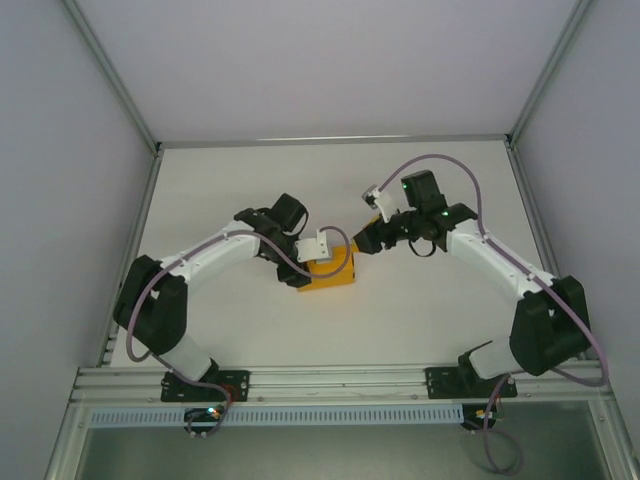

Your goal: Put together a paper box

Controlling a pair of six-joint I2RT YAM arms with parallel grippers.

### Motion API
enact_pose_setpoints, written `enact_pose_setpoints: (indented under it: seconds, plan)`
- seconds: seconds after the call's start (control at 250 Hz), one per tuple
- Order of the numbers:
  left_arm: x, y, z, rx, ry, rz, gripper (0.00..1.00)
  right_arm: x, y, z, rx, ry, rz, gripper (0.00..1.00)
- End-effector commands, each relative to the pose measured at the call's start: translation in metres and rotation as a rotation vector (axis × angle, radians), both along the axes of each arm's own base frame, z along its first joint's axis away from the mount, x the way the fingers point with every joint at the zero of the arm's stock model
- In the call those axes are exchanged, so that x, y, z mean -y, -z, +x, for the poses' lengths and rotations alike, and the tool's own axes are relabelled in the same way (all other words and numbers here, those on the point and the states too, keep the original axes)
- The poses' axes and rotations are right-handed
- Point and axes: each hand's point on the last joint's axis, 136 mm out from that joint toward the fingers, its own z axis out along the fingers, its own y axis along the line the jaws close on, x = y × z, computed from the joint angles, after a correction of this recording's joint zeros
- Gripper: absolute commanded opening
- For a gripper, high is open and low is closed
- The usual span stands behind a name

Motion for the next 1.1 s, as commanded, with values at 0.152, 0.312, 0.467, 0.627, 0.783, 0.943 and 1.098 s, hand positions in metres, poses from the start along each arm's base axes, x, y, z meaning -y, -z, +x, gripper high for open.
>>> enact_pose_setpoints:
  seconds: [0.152,0.312,0.467,0.627,0.783,0.943,1.098]
  plan:
    - [0.004,-0.004,-0.004,-0.037,0.008,0.002,0.46,-0.003,0.035,-0.011,-0.032,-0.091,-0.175,0.47]
    - [0.005,-0.003,0.0,-0.034,-0.01,0.006,0.46,-0.001,0.044,-0.011,-0.071,-0.071,-0.208,0.24]
    - [0.009,-0.002,0.012,0.013,-0.06,0.02,0.46,-0.004,0.046,-0.006,-0.114,0.037,-0.234,0.01]
    - [0.017,0.0,0.021,0.065,-0.113,0.038,0.45,-0.013,0.041,0.002,-0.305,0.413,-0.124,0.0]
    - [0.024,0.003,0.027,0.068,-0.153,0.023,0.45,-0.015,0.05,-0.006,-0.372,0.592,-0.027,0.0]
    - [0.026,0.007,0.026,0.052,-0.147,0.026,0.45,-0.008,0.065,-0.008,-0.3,0.597,-0.022,0.0]
    - [0.025,0.004,0.026,0.056,-0.145,0.024,0.46,-0.012,0.087,-0.022,-0.206,0.455,-0.074,0.0]
